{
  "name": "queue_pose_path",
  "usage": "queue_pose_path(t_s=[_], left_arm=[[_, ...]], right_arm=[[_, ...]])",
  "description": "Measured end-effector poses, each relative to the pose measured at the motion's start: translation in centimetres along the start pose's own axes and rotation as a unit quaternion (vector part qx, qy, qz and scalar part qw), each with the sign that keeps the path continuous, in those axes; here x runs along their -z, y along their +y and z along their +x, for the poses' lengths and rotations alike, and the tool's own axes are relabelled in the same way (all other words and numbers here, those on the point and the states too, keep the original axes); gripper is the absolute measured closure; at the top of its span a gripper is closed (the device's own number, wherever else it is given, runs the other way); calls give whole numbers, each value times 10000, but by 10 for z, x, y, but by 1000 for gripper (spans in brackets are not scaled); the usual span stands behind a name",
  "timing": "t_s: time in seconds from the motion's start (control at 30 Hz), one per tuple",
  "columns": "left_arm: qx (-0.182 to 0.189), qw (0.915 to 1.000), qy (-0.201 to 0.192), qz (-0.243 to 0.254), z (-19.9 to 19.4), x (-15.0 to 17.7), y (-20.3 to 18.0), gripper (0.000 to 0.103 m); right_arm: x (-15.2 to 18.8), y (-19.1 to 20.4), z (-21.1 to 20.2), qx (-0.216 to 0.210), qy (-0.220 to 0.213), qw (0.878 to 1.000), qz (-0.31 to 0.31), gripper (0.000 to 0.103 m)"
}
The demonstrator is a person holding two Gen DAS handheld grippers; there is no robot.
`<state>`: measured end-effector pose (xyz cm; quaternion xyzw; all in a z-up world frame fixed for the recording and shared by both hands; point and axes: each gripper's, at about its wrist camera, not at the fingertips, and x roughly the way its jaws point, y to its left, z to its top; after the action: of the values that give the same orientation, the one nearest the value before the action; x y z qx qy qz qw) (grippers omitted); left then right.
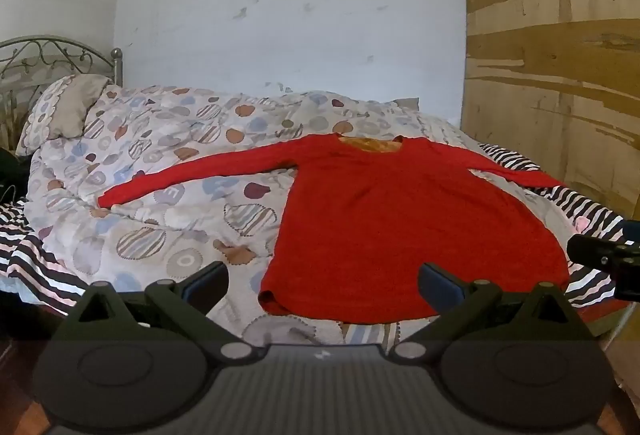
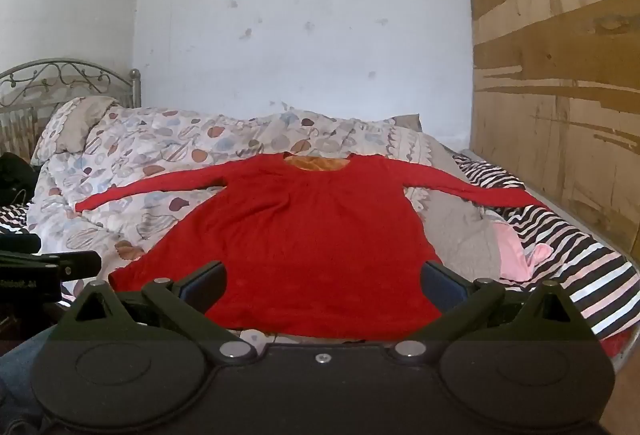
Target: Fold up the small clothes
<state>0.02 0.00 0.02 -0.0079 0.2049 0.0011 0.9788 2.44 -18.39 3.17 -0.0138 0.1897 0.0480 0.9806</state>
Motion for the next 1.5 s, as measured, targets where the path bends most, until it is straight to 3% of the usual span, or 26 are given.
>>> queue_pose_path(t_s=[1.5], left_arm=[[14, 10000, 49, 11, 3, 3, 1, 0]], right_arm=[[0, -1, -3, -4, -57, 10000, 27, 0]])
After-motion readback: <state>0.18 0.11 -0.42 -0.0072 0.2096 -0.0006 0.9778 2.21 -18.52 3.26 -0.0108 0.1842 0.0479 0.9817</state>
